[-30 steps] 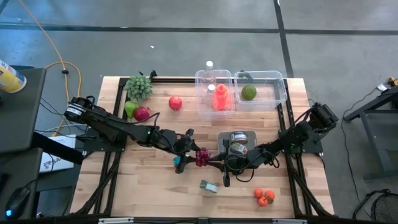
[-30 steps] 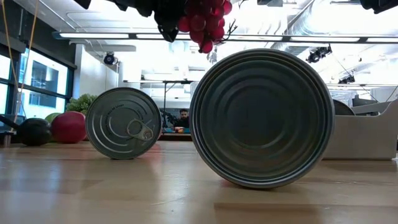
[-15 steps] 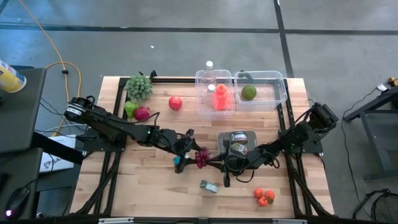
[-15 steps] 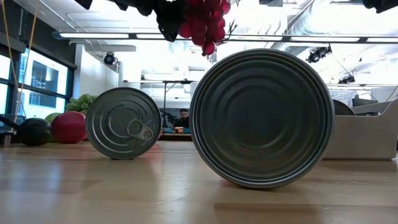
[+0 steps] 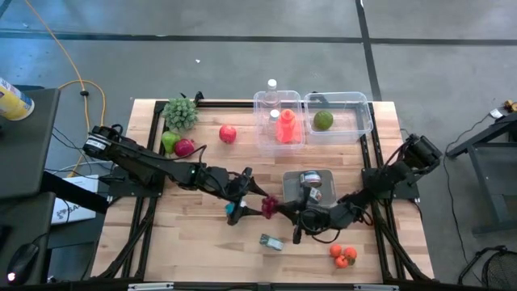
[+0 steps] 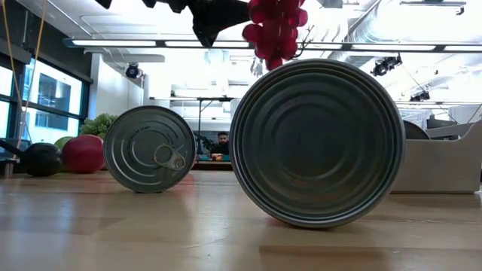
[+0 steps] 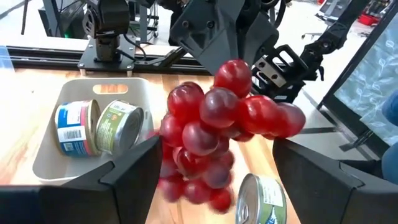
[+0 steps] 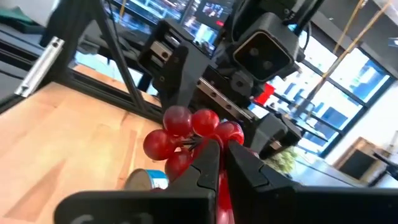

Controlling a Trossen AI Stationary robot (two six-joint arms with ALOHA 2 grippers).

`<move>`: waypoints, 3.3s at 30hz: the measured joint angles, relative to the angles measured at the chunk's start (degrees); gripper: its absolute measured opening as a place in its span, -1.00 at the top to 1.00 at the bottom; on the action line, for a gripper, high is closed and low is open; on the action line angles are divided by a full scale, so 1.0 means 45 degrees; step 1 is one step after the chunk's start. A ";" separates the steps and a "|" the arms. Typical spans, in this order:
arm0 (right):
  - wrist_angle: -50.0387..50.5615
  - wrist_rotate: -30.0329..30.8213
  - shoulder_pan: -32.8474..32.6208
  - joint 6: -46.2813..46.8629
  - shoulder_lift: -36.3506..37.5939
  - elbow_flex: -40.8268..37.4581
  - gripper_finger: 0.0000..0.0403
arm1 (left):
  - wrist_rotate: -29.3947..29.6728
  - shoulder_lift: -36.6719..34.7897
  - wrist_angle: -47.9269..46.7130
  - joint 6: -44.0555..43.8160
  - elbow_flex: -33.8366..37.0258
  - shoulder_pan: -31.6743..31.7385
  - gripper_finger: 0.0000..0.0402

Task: Pick & Place Food Item
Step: Put the grapes into the right transparent bin, then put the red apple into the right transparent bin

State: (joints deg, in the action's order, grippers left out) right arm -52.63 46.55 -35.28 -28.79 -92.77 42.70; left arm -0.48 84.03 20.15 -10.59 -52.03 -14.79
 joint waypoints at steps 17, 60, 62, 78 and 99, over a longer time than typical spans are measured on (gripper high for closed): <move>-0.0465 0.5815 -0.0850 -0.2649 0.0019 0.0024 0.99 | 0.0026 0.0024 -0.0060 -0.0233 0.0034 0.0000 -0.47; 0.3192 0.2795 0.4103 0.0472 0.8064 -0.2976 0.99 | -0.5306 0.0010 -0.0676 -0.0811 0.0044 0.0000 -0.47; 0.3145 0.2993 0.4266 0.0460 0.8968 -0.3377 0.99 | -0.5354 0.0010 -0.0709 -0.0811 0.0049 0.0035 -0.47; 0.3770 0.4414 0.8794 0.1577 1.0759 -0.4337 0.79 | -0.5676 0.0010 -0.0706 -0.0967 0.0049 0.0680 -0.47; 0.5858 -0.3763 1.0178 0.8064 1.0822 -0.4337 -0.33 | -0.5655 0.0010 -0.0677 -0.0996 0.0049 0.0680 -0.47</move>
State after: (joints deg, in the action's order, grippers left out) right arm -26.27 29.62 10.52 7.50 -44.07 23.18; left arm -25.93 84.07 17.10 -15.07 -51.81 -11.73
